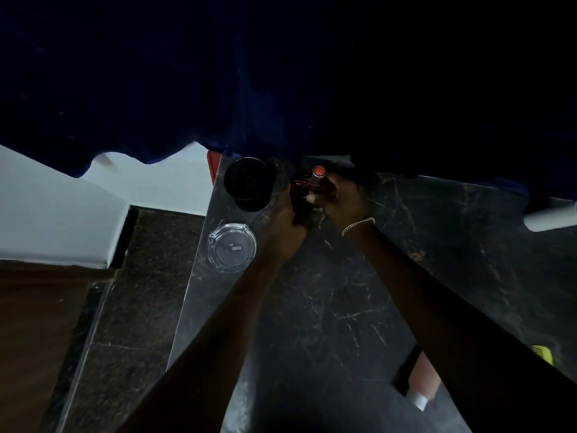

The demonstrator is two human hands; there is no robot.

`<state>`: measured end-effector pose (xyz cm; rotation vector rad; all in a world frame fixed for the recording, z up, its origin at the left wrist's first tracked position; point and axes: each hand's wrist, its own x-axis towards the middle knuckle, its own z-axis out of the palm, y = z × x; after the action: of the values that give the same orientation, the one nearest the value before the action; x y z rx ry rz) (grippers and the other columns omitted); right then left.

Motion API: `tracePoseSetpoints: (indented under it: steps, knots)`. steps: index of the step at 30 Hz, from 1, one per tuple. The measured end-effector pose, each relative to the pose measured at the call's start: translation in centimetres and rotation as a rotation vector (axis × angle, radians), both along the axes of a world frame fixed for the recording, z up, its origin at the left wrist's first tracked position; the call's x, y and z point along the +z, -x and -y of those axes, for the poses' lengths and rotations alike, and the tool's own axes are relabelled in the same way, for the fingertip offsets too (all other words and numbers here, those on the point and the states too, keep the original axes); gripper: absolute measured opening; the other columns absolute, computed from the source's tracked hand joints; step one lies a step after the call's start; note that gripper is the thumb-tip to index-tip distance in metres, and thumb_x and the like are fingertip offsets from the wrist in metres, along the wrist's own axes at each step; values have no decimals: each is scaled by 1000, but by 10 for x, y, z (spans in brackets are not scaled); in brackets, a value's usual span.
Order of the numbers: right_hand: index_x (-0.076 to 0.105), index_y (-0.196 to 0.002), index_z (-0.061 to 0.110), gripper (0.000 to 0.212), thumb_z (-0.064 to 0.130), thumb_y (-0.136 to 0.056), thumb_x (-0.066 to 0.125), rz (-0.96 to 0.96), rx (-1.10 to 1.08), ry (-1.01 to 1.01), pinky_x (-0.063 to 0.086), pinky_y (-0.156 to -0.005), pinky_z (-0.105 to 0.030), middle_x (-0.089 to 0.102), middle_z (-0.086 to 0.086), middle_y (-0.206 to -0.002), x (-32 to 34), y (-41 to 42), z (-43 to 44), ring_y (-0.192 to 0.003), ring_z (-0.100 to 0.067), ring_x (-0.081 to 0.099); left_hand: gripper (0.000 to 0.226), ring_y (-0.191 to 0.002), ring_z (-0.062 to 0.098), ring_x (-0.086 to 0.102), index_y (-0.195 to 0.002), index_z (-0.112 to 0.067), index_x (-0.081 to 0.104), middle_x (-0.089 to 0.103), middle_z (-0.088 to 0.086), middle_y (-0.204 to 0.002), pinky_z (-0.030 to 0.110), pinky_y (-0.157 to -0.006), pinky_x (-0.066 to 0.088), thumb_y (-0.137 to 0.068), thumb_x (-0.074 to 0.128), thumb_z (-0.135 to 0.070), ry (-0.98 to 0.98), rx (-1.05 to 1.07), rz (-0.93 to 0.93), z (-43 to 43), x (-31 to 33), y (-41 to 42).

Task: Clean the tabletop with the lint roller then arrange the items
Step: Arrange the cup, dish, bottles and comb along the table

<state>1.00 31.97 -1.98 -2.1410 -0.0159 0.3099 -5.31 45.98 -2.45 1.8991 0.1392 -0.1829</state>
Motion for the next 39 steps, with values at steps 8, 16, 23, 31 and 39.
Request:
tracePoseSetpoints:
  steps: [8,16,23,31,39]
  knots:
    - [67,-117,15,41,14,-78,78,-39,23,11,49,-90,-23,73,-1,-110,-9,-4,-2,-99,-8,64,87,-136,14,44,-147,-35,21,51,14,-151,16,-113,32,-88,65,12,0,-15,63,-3,-9,-3]
    - [56,-132,19,60,15,-76,79,-52,29,-22,49,-102,-35,68,1,-121,-13,-4,-1,-108,-10,63,84,-139,5,39,-161,-20,20,42,1,-157,8,-115,25,-94,67,-3,-64,-2,55,-3,-15,-1]
    - [35,-149,20,85,13,-76,80,-69,29,-77,47,-107,-45,54,-5,-143,-5,15,19,-123,-10,51,71,-143,23,48,-161,-12,27,48,8,-156,45,-120,39,-100,63,-13,-73,32,35,1,-15,20]
    - [31,-151,19,86,29,-80,79,102,62,107,36,-116,-39,40,-7,-154,20,80,70,-140,-22,42,73,-154,9,27,-164,-21,22,28,-6,-169,33,-128,26,-102,55,-42,-156,-32,-8,20,-16,90]
    - [38,-146,19,73,36,-84,74,199,23,123,37,-112,-28,43,0,-149,37,198,146,-134,-4,37,80,-154,-3,7,-165,-31,1,5,-12,-174,25,-125,14,-103,45,-56,-259,-124,-62,75,0,192]
